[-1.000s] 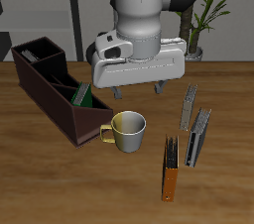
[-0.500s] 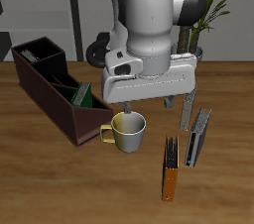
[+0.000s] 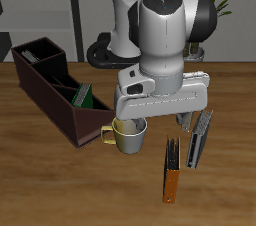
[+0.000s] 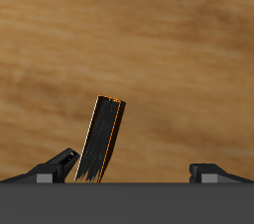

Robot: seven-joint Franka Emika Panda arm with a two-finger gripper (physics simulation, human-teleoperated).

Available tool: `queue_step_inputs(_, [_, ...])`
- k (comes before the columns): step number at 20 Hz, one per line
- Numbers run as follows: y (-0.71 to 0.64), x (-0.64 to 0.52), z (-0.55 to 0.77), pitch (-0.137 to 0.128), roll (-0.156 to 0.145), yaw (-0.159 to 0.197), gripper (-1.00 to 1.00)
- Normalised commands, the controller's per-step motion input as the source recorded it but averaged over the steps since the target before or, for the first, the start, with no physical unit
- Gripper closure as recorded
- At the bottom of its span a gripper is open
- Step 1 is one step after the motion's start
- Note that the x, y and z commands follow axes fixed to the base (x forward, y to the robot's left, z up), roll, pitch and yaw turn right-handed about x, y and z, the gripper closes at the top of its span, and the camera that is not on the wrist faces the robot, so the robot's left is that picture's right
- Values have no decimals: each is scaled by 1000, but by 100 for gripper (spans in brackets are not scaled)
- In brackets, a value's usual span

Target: Place the green book into the right desk caddy's left compartment and place the black book into the right desk caddy's right compartment and place the orange book into the right desk caddy's right compartment

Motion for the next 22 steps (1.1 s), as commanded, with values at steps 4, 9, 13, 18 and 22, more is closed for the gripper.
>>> queue_step_inputs(4, [180,148,-340,31,7,-34,-100])
queue_step_inputs(9, [134,36,-244,18,16,3,-100])
queue_step_inputs(13, [133,156,-306,36,2,-19,-100])
queue_step_inputs(18, [-1,75,-181,27,2,-11,-100])
queue_step_inputs(22, [-3,99,-257,19,-14,-23,-100])
